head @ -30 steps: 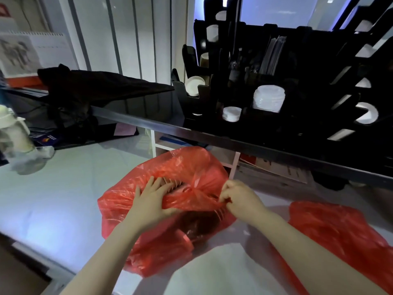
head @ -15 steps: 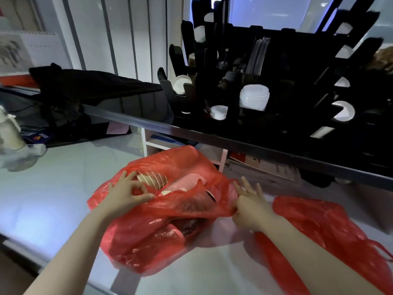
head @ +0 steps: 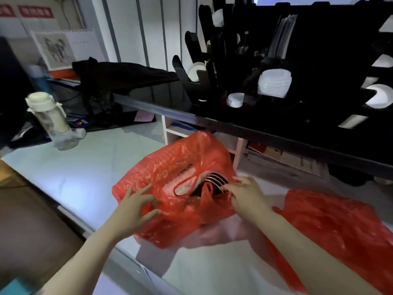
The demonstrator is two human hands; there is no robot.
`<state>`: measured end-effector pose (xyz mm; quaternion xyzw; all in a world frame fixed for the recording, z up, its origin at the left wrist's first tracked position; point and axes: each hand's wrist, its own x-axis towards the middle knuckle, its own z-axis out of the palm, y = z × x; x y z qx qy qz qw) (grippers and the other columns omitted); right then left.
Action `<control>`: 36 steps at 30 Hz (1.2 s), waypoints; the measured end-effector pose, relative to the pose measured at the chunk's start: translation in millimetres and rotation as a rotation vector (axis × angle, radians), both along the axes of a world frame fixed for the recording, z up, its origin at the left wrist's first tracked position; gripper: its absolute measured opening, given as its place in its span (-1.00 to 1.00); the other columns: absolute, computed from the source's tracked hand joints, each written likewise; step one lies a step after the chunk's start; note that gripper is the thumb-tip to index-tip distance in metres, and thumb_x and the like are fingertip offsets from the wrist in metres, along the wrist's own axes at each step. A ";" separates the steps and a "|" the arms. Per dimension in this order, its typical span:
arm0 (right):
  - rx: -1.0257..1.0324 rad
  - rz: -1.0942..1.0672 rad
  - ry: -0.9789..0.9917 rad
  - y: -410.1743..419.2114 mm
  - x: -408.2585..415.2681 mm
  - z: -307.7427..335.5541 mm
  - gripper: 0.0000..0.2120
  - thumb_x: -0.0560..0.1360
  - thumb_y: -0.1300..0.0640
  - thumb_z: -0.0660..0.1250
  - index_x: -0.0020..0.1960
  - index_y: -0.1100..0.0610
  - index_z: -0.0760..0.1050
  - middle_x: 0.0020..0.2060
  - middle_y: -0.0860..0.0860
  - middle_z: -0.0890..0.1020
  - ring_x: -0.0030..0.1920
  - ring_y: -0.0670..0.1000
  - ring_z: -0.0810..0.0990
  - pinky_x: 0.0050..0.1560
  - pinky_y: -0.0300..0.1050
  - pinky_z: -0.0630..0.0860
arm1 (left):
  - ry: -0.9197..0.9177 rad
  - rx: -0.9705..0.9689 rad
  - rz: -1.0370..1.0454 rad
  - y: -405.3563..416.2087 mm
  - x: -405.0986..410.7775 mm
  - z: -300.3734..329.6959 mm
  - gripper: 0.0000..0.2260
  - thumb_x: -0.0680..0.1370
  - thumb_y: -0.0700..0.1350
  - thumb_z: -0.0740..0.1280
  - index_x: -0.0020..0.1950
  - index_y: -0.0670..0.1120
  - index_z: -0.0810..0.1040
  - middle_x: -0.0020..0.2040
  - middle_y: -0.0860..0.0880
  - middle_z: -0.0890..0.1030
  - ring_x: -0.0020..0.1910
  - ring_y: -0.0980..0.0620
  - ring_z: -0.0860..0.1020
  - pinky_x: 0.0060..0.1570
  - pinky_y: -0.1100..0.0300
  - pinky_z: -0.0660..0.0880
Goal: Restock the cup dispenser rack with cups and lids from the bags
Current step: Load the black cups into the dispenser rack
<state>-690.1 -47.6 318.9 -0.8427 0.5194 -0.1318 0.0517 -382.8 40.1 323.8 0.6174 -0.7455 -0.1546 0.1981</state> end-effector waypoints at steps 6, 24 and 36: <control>-0.077 -0.084 0.092 4.9 5.3 -20.3 -0.73 0.55 -0.02 0.20 0.22 -0.11 0.50 0.09 -0.10 0.62 0.32 -0.01 0.32 0.44 0.10 -0.12 | -0.095 0.024 0.119 33.7 6.8 -18.0 -0.73 0.50 0.02 0.41 -0.29 0.17 0.35 -0.14 0.21 0.54 0.35 0.16 0.39 0.44 -0.07 -0.06; -0.125 -0.184 0.147 20.8 -3.3 -20.9 -0.68 0.51 -0.03 0.23 0.24 -0.06 0.50 0.16 -0.06 0.58 0.30 0.07 0.35 0.42 0.25 -0.04 | -0.062 -0.281 0.301 36.4 -29.5 -16.7 -0.78 0.39 -0.30 0.42 -0.01 -0.09 0.63 -0.11 -0.04 0.61 -0.10 -0.11 0.56 -0.06 0.09 0.44; 0.129 -0.394 0.151 -24.1 40.0 -10.6 -0.54 0.49 -0.27 0.20 0.28 -0.05 0.45 0.36 -0.01 0.45 0.50 0.17 0.06 0.31 0.51 -0.25 | -0.271 -0.071 -0.055 -10.6 -18.4 -24.7 -0.61 0.57 0.08 0.24 0.40 0.21 0.37 0.45 0.12 0.34 0.52 0.01 0.14 0.46 -0.14 -0.02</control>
